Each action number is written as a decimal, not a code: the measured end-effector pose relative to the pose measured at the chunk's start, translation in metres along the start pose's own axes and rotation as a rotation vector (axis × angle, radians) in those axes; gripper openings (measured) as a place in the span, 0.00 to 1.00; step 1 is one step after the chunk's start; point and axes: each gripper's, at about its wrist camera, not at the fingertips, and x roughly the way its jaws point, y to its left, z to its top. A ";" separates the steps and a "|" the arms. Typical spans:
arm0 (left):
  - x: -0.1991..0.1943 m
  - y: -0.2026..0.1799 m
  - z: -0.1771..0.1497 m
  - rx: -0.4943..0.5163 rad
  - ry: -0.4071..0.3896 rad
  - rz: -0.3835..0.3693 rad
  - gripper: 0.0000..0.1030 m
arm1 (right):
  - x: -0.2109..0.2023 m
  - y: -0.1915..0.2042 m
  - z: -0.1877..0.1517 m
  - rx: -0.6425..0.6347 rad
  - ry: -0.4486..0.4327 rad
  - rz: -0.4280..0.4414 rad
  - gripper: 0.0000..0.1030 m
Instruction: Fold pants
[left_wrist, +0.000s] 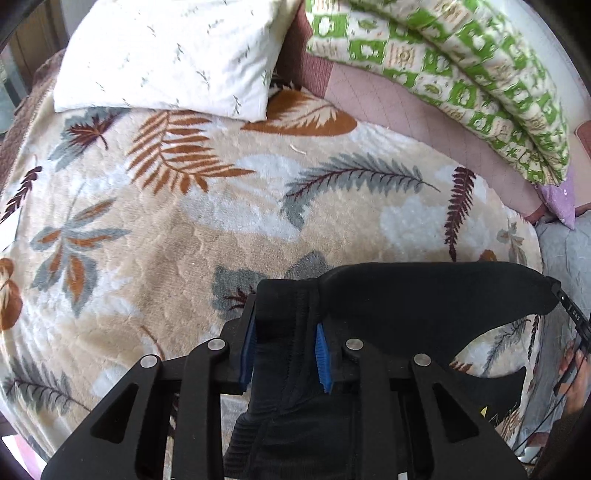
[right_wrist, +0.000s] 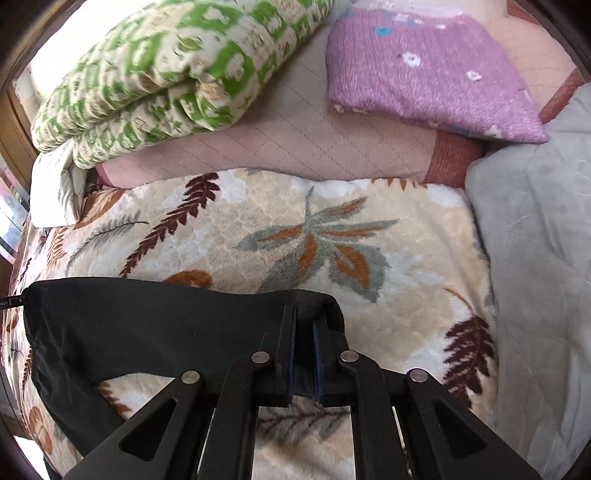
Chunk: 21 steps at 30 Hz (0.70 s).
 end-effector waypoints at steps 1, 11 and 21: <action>-0.006 0.000 -0.005 0.002 -0.019 0.006 0.24 | -0.005 0.001 -0.004 0.003 -0.011 0.000 0.07; -0.042 0.004 -0.075 0.014 -0.154 0.015 0.23 | -0.057 0.004 -0.087 0.030 -0.086 0.005 0.07; -0.044 0.022 -0.164 0.079 -0.162 -0.003 0.23 | -0.074 0.000 -0.187 0.048 -0.056 0.040 0.07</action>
